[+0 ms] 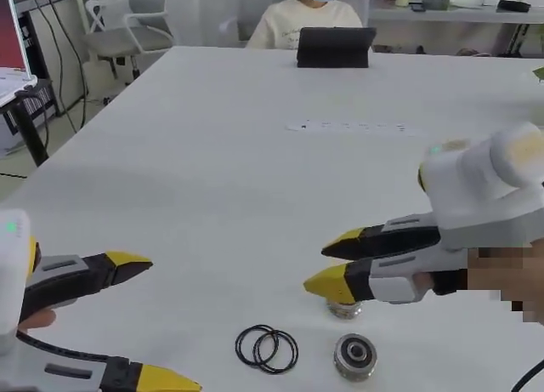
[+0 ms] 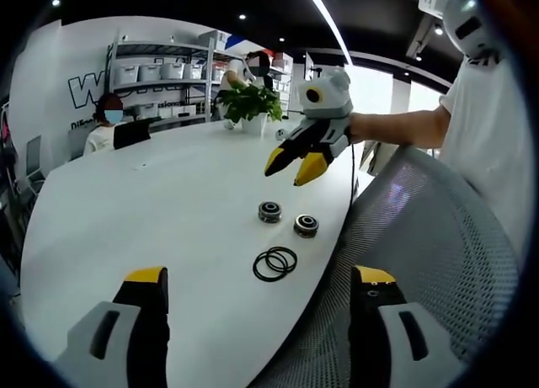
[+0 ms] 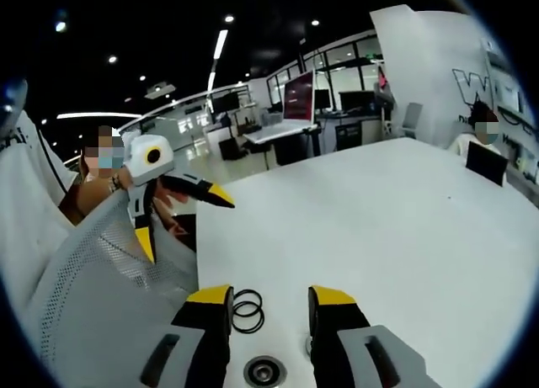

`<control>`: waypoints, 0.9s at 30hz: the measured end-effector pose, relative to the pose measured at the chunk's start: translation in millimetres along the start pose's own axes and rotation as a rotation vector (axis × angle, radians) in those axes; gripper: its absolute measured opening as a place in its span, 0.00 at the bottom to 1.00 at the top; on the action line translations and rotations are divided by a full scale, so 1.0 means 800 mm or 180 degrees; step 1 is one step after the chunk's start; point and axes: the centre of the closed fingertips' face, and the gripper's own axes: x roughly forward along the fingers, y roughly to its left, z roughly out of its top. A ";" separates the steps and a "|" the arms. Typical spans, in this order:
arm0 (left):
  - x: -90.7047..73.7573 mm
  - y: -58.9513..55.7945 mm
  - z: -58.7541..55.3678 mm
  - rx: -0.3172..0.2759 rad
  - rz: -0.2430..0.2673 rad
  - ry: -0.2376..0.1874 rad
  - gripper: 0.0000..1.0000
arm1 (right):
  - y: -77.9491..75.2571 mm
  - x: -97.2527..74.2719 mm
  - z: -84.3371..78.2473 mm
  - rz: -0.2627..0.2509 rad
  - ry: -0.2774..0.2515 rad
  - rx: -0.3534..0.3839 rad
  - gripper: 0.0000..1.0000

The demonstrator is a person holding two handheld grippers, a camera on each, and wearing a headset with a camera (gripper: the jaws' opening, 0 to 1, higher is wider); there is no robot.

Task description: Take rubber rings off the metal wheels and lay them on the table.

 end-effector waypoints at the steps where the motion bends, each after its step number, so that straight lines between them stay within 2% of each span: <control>1: 0.000 0.000 0.001 -0.0001 -0.0003 -0.0005 0.88 | -0.002 -0.003 0.000 -0.0022 -0.0019 -0.0005 0.36; 8: 0.000 0.000 0.004 0.0019 -0.0029 -0.0036 0.89 | 0.003 -0.028 -0.004 -0.0079 -0.0068 -0.0062 0.46; 12: -0.001 -0.001 0.005 0.0027 -0.0038 -0.0048 0.89 | 0.002 -0.042 -0.008 -0.0135 -0.0172 0.0000 0.52; 17: -0.004 0.001 0.005 0.0021 -0.0029 -0.0066 0.90 | -0.002 -0.058 -0.020 -0.0233 -0.0217 0.0019 0.57; 22: -0.006 0.004 0.004 -0.0012 -0.0006 -0.0102 0.90 | -0.006 -0.074 -0.035 -0.0350 -0.0324 0.0121 0.64; 27: -0.007 0.005 0.005 -0.0031 0.0013 -0.0135 0.90 | -0.008 -0.086 -0.051 -0.0401 -0.0387 0.0269 0.66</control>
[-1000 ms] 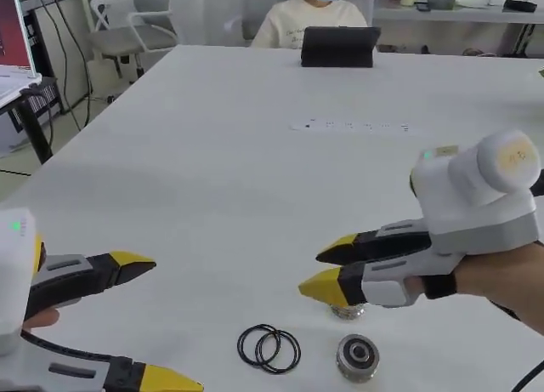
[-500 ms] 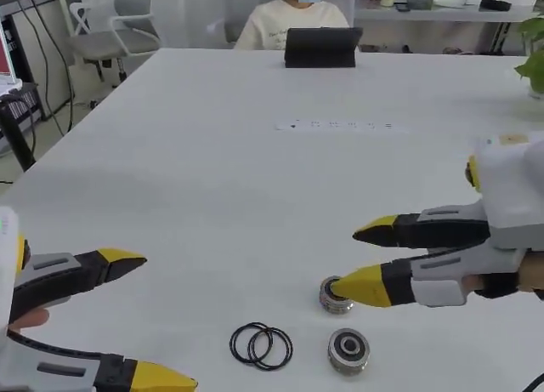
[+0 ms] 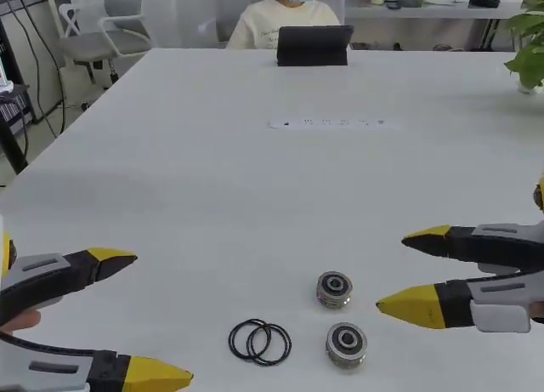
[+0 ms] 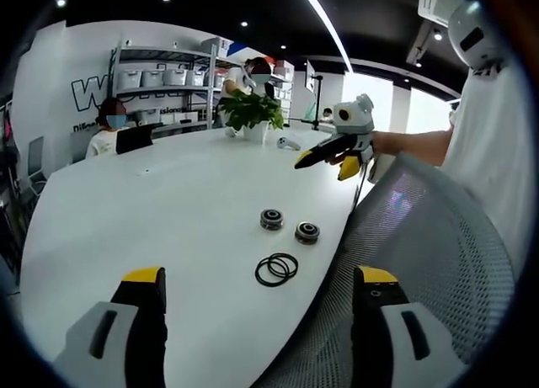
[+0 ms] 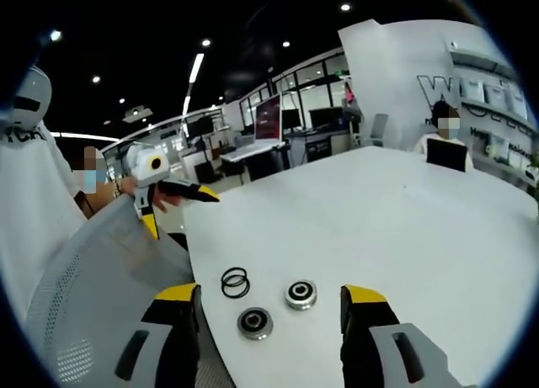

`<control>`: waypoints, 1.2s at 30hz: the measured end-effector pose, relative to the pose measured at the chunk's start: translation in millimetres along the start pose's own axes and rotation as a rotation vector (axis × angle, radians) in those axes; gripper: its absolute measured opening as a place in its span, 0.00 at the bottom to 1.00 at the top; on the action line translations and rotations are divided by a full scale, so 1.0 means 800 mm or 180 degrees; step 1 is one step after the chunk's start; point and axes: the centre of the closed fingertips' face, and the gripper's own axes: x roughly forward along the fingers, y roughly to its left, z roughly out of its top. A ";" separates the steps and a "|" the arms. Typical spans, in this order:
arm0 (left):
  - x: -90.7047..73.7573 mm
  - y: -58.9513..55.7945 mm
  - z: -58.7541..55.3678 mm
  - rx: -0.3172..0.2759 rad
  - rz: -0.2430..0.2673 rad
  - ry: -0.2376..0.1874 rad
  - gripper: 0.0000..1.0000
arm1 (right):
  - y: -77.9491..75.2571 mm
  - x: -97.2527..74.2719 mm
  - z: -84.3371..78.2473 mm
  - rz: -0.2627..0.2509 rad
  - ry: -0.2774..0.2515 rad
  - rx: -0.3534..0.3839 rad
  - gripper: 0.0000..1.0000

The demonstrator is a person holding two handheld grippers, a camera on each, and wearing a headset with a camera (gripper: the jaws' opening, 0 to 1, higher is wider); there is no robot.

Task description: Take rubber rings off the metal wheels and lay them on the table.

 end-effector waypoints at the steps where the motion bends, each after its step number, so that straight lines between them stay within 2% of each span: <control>1: 0.000 0.000 0.000 -0.0016 0.0007 -0.0010 0.91 | -0.001 -0.002 -0.002 -0.0016 -0.0008 0.0018 0.67; 8: -0.001 0.001 0.000 -0.0078 0.0036 -0.0054 0.92 | -0.010 -0.017 -0.026 -0.0153 0.0003 0.0143 0.75; 12: -0.001 0.002 -0.002 -0.0110 0.0046 -0.0059 0.93 | -0.013 -0.020 -0.044 -0.0219 0.0082 0.0217 0.77; 21: -0.001 0.004 0.000 -0.0160 0.0077 -0.0085 0.94 | -0.012 -0.018 -0.078 -0.0248 0.0235 0.0385 0.78; 27: 0.000 0.006 -0.004 -0.0206 0.0098 -0.0071 0.95 | -0.007 -0.015 -0.101 -0.0248 0.0392 0.0405 0.79; 36: 0.000 0.007 -0.011 -0.0258 0.0121 -0.0039 0.95 | -0.003 -0.016 -0.113 -0.0253 0.0500 0.0406 0.78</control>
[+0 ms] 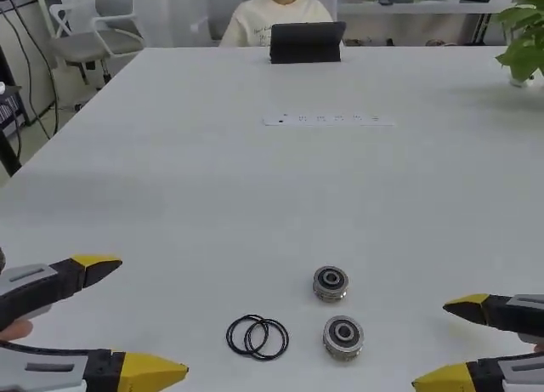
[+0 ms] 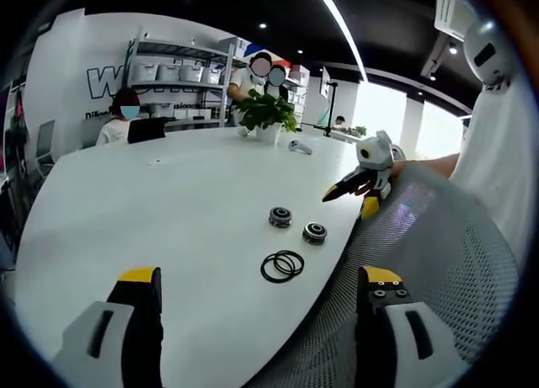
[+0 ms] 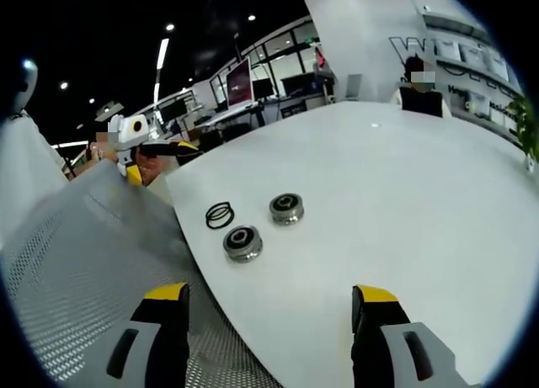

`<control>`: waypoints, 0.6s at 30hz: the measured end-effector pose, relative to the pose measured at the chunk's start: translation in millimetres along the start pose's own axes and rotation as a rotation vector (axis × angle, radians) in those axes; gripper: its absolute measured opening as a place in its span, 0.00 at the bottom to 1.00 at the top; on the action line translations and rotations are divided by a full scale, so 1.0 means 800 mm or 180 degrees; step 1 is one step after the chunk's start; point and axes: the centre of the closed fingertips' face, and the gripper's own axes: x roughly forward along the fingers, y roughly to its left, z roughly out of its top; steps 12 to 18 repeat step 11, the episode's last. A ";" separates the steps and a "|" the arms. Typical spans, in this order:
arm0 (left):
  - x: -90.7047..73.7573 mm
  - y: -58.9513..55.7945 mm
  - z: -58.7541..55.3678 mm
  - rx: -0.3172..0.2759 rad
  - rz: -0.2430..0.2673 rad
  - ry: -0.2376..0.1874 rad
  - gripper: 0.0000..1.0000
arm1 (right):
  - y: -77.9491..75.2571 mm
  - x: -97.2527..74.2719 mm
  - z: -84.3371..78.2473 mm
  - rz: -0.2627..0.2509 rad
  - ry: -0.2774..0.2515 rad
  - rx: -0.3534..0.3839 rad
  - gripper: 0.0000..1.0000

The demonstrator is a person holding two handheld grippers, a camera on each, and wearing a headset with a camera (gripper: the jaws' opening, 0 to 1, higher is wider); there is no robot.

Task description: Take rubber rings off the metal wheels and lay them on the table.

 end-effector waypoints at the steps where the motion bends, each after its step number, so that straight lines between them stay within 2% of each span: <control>1: 0.000 0.000 -0.001 -0.0004 0.0003 0.0003 0.95 | 0.000 0.000 -0.001 -0.0001 0.0007 0.0001 0.78; 8: -0.002 0.000 -0.005 -0.0021 0.0024 0.0021 0.94 | 0.003 0.001 -0.006 -0.0005 0.0083 -0.0039 0.78; 18: -0.003 0.002 -0.004 -0.0032 0.0037 0.0012 0.94 | 0.003 0.000 -0.007 -0.0015 0.0096 -0.0045 0.77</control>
